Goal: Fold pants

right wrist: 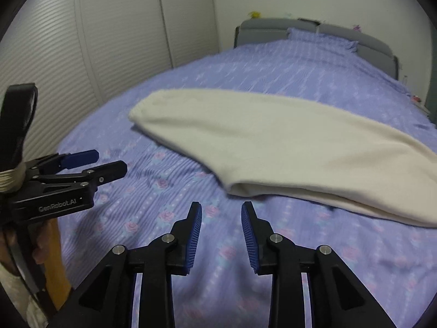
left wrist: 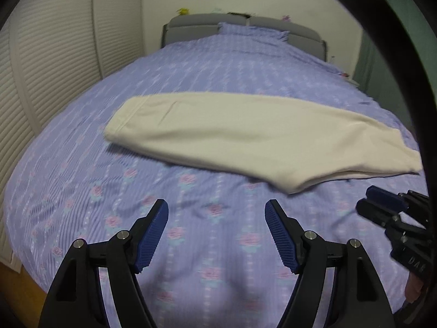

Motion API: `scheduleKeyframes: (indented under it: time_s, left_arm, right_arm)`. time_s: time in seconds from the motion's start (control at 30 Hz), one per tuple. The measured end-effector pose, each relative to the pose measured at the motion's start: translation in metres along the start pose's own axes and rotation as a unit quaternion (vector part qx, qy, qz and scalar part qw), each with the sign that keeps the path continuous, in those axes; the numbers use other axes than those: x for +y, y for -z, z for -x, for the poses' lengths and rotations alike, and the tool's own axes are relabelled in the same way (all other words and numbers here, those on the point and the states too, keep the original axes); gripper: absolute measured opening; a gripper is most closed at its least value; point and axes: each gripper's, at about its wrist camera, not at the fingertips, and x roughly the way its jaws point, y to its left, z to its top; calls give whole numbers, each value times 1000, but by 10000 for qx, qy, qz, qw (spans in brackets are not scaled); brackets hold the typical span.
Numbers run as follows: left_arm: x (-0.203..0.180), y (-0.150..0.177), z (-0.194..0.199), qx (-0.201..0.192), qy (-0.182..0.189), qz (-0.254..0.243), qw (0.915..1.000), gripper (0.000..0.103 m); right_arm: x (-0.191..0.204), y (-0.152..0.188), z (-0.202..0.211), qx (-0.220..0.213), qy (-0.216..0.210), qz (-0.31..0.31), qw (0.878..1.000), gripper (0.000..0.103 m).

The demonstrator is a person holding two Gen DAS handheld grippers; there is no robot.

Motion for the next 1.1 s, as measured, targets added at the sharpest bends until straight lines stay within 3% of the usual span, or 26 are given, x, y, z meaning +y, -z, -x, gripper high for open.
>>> scheduleKeyframes:
  time_s: [0.23, 0.4, 0.53, 0.63, 0.8, 0.9, 1.1]
  left_arm:
    - [-81, -6, 19, -286, 494, -558, 9968, 77]
    - [-148, -18, 15, -193, 898, -809, 9925, 78]
    - [-210, -30, 11, -145, 1175, -1057, 9873, 80]
    - [-252, -36, 7, -83, 1372, -1201, 9832, 81]
    - [-315, -44, -5, -11, 1635, -1600, 9735, 81]
    - [-348, -56, -13, -129, 1819, -2015, 9624, 81]
    - [-409, -108, -48, -309, 2416, -2881, 9261, 81]
  right_arm:
    - [-89, 8, 73, -477, 743, -559, 9945, 32]
    - [-172, 15, 115, -636, 1299, -1036, 9840, 32]
    - [-233, 27, 149, -798, 1813, -1321, 9712, 33]
    - [-281, 39, 172, -980, 2110, -1698, 9576, 47]
    - [-347, 57, 198, -1042, 2489, -2184, 9378, 47]
    - [-382, 72, 209, -1019, 2631, -2453, 9275, 47]
    - [-417, 86, 203, -1144, 2759, -2865, 9104, 47]
